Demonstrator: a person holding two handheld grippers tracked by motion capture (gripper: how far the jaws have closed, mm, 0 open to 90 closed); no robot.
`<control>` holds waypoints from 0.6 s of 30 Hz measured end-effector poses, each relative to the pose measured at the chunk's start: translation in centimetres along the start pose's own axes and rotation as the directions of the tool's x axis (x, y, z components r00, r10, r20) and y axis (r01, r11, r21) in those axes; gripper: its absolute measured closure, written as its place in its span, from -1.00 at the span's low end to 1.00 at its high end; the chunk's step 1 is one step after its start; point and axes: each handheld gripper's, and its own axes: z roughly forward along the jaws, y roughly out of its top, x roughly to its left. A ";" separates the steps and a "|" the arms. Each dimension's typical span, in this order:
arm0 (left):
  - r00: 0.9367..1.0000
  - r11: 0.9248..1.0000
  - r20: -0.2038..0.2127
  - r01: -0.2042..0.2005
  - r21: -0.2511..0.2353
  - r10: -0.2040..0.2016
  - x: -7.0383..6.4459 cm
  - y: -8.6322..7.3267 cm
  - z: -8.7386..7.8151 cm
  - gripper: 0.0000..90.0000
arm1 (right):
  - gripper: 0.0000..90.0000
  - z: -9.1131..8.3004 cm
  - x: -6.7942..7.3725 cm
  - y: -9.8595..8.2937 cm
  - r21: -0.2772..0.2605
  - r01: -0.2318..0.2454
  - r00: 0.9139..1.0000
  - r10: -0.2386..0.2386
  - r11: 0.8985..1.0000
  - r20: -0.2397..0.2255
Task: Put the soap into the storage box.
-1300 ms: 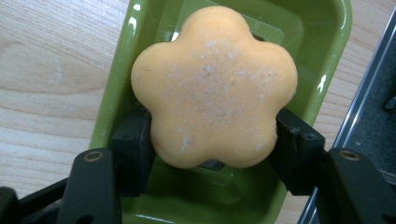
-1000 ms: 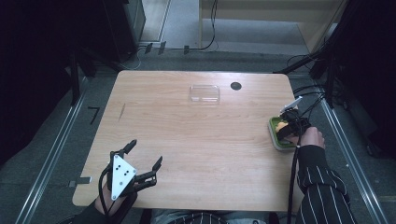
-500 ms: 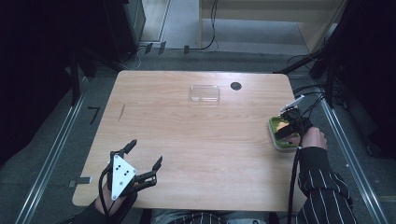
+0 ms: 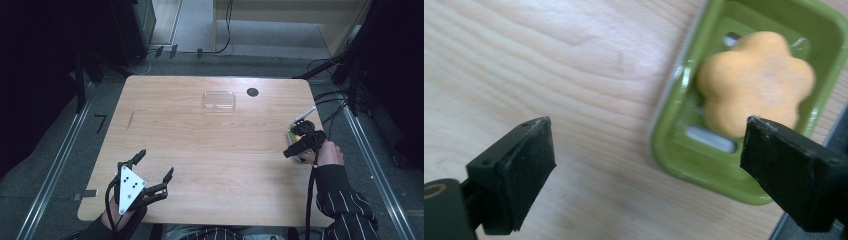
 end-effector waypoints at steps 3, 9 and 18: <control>1.000 1.000 0.001 -0.002 0.000 0.002 0.0 0.0 0.0 -0.70 | -0.86 -0.2 1.5 -0.5 0.002 0.044 0.999 -0.044 0.999 -0.009; 1.000 1.000 0.000 -0.002 0.001 0.002 0.0 0.0 0.0 -0.70 | -0.87 -0.3 3.7 -1.2 0.008 0.104 0.994 -0.104 0.995 -0.025; 1.000 1.000 0.000 -0.003 0.002 0.003 0.0 0.0 0.0 -0.70 | -0.87 -0.1 6.2 -2.4 0.016 0.172 0.984 -0.171 0.985 -0.041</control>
